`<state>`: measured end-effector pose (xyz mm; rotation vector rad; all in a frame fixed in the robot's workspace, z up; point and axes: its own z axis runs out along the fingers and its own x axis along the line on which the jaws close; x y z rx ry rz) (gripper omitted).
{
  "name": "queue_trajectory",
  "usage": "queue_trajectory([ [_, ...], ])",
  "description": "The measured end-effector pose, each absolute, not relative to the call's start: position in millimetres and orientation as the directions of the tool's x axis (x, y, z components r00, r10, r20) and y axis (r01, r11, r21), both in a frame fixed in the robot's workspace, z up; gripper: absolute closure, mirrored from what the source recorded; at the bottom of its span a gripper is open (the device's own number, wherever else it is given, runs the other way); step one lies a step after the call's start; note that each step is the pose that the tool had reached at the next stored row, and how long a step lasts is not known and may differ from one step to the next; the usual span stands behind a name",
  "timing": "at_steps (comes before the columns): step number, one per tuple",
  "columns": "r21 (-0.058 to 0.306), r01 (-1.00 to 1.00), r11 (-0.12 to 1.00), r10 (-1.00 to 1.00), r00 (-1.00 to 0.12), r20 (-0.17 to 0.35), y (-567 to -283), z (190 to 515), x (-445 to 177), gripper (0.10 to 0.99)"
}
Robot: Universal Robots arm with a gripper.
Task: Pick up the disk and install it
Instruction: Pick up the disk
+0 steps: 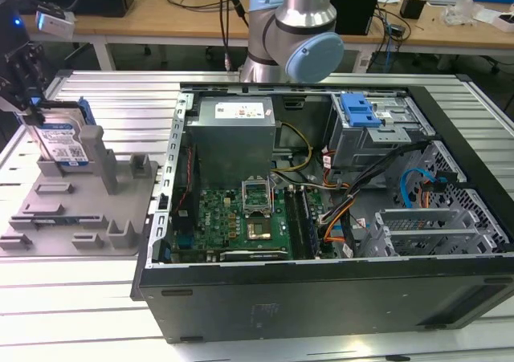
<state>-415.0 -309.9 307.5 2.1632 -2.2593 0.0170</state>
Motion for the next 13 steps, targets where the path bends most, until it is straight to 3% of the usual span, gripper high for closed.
queue_trajectory([
  [13,0.001,-0.999,0.035,-0.999,-0.035,0.017,-310,331,-415,0.718],
])
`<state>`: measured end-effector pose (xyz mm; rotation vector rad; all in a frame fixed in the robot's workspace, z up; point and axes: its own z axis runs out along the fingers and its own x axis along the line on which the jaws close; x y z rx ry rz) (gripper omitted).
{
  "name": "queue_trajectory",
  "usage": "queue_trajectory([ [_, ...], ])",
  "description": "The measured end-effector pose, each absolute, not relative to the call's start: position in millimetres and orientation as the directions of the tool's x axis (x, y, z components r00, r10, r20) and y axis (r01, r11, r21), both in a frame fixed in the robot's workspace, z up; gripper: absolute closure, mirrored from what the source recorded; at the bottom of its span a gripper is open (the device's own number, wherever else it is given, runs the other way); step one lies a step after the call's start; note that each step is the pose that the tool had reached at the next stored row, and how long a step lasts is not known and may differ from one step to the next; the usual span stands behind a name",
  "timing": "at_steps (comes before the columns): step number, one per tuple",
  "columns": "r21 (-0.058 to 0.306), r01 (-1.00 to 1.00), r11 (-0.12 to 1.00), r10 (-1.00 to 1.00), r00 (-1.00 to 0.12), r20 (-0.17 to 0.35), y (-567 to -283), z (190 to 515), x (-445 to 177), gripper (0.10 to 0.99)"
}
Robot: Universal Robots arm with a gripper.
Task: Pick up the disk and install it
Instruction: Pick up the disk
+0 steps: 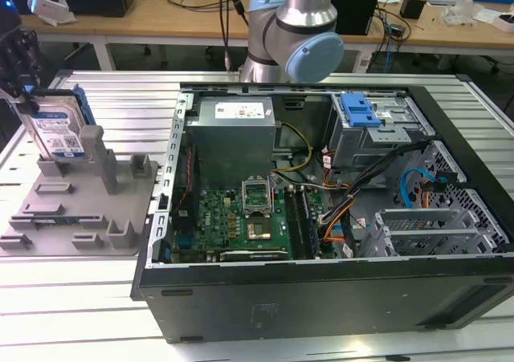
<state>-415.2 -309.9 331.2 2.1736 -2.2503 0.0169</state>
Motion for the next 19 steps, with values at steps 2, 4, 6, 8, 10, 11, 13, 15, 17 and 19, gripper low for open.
queue_trajectory([
  [2,0.001,-0.999,0.034,-0.999,-0.033,0.017,-310,347,-415,0.718],
  [4,0.001,-0.999,0.033,-0.999,-0.033,0.017,-310,373,-415,0.718],
  [6,0.001,-0.999,0.032,-0.999,-0.032,0.017,-310,380,-415,0.718],
  [8,0.001,-0.999,0.032,-0.999,-0.032,0.017,-310,386,-415,0.718],
  [10,0.001,-0.999,0.032,-0.999,-0.032,0.017,-310,391,-415,0.718],
  [11,0.001,-0.999,0.032,-0.999,-0.032,0.017,-310,395,-415,0.718],
  [13,0.001,-0.999,0.032,-0.999,-0.032,0.017,-310,402,-415,0.718],
  [15,0.001,-1.0,0.031,-0.999,-0.031,0.017,-310,409,-415,0.718],
  [17,0.001,-1.0,0.031,-0.999,-0.031,0.017,-310,414,-415,0.718],
  [19,0.001,-1.0,0.031,-0.999,-0.031,0.017,-310,421,-415,0.718],
])
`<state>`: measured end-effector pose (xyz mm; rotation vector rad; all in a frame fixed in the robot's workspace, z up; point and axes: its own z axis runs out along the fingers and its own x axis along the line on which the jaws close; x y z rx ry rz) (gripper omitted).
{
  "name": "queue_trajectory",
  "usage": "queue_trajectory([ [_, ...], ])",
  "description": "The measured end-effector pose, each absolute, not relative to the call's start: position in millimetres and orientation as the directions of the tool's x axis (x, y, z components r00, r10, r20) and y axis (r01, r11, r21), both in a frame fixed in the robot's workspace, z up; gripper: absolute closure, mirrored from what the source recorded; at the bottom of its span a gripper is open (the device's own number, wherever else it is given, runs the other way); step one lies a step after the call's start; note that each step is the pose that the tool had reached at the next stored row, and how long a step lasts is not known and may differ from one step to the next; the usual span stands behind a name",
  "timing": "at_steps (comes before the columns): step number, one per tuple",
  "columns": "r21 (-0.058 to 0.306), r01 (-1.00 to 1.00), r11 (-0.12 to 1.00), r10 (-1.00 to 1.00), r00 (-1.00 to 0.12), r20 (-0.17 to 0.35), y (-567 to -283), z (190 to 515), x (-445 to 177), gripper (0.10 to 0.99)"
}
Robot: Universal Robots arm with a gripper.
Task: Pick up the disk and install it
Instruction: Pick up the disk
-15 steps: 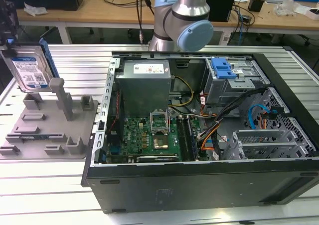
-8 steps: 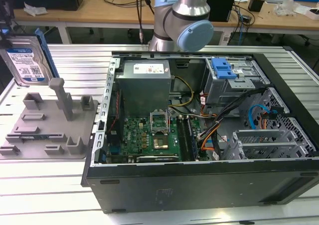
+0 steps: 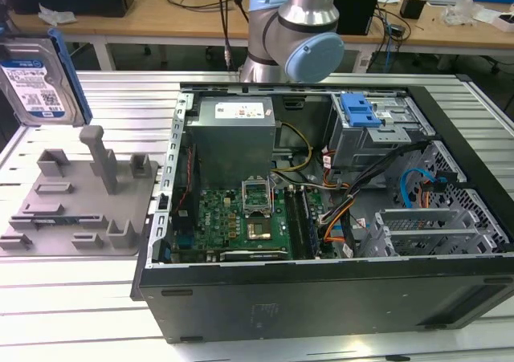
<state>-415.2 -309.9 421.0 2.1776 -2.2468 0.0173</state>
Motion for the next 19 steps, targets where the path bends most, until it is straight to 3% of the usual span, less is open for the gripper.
queue_trajectory([
  [19,0.001,-1.0,0.031,-0.999,-0.031,0.017,-310,481,-415,0.718],
])
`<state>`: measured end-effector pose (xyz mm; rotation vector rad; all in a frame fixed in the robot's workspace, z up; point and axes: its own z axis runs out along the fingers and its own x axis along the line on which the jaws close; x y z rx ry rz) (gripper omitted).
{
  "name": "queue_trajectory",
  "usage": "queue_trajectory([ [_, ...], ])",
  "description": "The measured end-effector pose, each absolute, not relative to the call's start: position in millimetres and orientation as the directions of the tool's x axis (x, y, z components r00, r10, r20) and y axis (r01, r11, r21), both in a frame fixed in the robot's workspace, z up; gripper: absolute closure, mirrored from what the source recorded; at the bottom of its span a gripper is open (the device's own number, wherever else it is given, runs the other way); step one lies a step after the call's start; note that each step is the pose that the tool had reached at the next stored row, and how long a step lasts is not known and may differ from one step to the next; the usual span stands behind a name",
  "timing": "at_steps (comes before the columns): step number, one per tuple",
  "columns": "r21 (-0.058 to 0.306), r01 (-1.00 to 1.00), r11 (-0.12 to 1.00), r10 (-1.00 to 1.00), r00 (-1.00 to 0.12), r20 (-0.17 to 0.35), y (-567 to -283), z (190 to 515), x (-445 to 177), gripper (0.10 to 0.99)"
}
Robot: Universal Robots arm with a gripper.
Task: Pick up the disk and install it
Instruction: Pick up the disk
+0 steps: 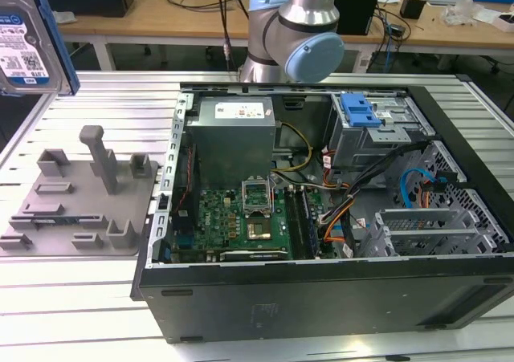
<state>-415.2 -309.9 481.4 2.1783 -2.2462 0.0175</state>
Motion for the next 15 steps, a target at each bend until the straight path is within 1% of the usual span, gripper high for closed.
queue_trajectory([
  [4,0.001,-1.0,0.031,-0.999,-0.031,0.017,-309.9,489.6,-415.2,0.718],
  [15,0.0,-1.0,0.031,-0.999,-0.031,0.017,-309.9,490.6,-415.2,0.718],
])
